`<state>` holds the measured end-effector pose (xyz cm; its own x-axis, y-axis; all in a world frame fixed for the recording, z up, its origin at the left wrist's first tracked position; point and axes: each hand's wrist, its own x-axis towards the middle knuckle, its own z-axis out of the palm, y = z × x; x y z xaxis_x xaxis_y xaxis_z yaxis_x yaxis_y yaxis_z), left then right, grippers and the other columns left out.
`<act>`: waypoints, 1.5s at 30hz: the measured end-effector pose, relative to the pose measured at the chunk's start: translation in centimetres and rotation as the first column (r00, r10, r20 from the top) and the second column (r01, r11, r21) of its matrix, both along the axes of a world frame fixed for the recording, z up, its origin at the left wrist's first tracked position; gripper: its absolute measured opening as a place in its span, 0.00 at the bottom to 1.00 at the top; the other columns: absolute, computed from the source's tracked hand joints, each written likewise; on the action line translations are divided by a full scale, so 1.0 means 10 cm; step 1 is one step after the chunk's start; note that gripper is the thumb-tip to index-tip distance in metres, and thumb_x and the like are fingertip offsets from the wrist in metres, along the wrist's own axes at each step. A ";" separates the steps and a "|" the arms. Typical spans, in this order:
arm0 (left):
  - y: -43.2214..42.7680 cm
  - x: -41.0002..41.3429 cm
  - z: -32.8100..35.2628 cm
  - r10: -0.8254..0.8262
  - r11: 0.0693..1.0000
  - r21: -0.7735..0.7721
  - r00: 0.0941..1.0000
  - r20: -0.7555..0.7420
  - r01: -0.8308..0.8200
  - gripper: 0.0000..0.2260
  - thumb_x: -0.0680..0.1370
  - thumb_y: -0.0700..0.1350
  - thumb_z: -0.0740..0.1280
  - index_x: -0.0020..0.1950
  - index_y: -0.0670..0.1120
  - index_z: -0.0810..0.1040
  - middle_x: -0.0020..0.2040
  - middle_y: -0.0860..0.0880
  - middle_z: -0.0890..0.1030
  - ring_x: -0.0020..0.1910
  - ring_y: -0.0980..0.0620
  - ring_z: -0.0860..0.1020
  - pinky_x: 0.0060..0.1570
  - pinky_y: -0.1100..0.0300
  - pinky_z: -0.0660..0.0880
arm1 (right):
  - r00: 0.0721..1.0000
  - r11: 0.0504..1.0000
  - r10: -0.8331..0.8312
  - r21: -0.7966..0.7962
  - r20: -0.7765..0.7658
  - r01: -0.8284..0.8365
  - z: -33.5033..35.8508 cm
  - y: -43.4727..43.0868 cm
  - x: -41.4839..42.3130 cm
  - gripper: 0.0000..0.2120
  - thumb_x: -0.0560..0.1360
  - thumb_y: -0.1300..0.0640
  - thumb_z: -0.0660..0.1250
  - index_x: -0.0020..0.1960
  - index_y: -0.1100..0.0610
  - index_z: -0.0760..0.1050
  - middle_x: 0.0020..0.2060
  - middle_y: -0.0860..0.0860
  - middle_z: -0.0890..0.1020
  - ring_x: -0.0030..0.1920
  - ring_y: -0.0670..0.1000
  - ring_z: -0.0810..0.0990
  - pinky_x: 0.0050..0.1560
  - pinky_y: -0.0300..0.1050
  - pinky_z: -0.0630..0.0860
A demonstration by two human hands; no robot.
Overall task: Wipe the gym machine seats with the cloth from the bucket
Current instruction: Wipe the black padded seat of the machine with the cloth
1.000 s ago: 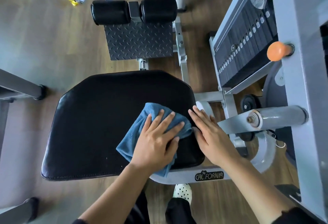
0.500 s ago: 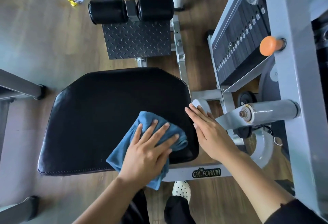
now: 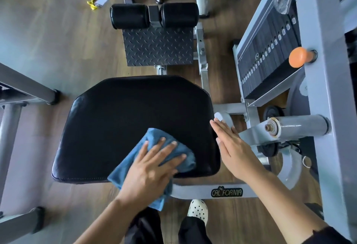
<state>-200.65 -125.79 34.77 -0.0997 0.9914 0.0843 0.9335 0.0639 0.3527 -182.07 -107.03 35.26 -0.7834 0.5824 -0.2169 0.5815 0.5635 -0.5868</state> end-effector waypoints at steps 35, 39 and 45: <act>0.04 -0.87 -0.02 0.453 0.891 -0.023 0.888 0.081 -0.453 0.16 0.79 0.49 0.61 0.66 0.54 0.75 0.70 0.48 0.71 0.72 0.43 0.65 0.70 0.41 0.59 | 0.998 0.972 -0.060 0.225 -0.013 0.061 -0.14 -0.54 -1.16 0.27 0.81 0.46 0.45 0.77 0.56 0.53 0.76 0.50 0.54 0.76 0.47 0.48 0.76 0.44 0.43; -0.52 -1.03 0.00 0.288 0.956 0.022 0.954 0.082 -0.291 0.16 0.79 0.49 0.61 0.66 0.53 0.75 0.70 0.50 0.71 0.72 0.46 0.65 0.67 0.40 0.65 | 0.997 0.966 -0.072 0.251 0.019 0.065 -0.15 -0.55 -1.22 0.27 0.81 0.47 0.45 0.77 0.56 0.54 0.76 0.51 0.55 0.76 0.49 0.50 0.76 0.46 0.45; -0.05 -1.52 -0.04 0.578 0.816 -0.055 0.810 0.102 -0.575 0.17 0.79 0.52 0.57 0.65 0.53 0.76 0.71 0.49 0.70 0.72 0.43 0.63 0.71 0.40 0.58 | 0.997 0.960 -0.052 0.278 0.064 0.032 -0.21 -0.56 -1.18 0.26 0.81 0.47 0.46 0.76 0.58 0.55 0.76 0.52 0.56 0.77 0.50 0.49 0.76 0.49 0.46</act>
